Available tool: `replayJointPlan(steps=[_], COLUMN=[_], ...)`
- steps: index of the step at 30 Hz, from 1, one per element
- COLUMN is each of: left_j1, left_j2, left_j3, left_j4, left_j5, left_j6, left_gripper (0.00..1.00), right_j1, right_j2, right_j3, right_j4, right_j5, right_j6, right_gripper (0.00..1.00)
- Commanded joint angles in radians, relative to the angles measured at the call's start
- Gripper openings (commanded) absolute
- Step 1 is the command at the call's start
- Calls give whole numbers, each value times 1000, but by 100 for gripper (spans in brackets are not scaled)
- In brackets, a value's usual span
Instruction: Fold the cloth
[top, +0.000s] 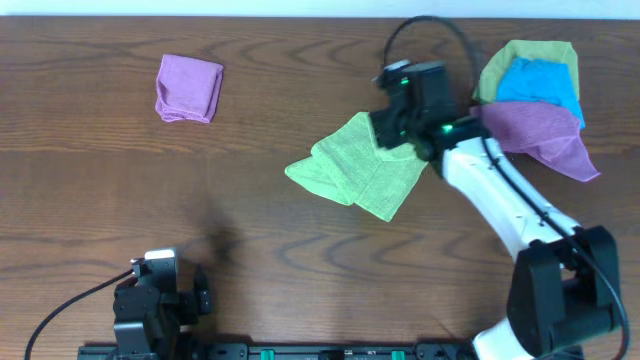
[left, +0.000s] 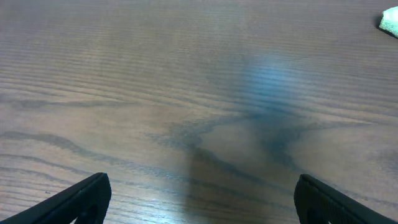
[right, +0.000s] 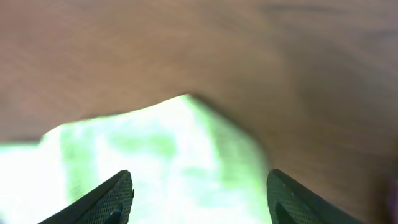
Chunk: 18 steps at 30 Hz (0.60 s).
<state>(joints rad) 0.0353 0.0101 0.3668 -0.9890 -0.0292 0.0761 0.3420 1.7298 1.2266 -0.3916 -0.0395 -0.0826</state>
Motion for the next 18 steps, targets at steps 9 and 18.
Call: replayJointPlan(steps=[9, 18], left_j1=[-6, -6], left_j2=[-6, -6], left_j3=[-5, -5], left_j4=[-13, -13], left_j5=[4, 4], left_j6=[6, 6], left_gripper=[95, 95], right_j1=[44, 45], right_j2=[126, 220], right_j3=[8, 8], right_j4=[-55, -47], right_j5=[-54, 38], right_j6=[-31, -27], right_gripper=[62, 58])
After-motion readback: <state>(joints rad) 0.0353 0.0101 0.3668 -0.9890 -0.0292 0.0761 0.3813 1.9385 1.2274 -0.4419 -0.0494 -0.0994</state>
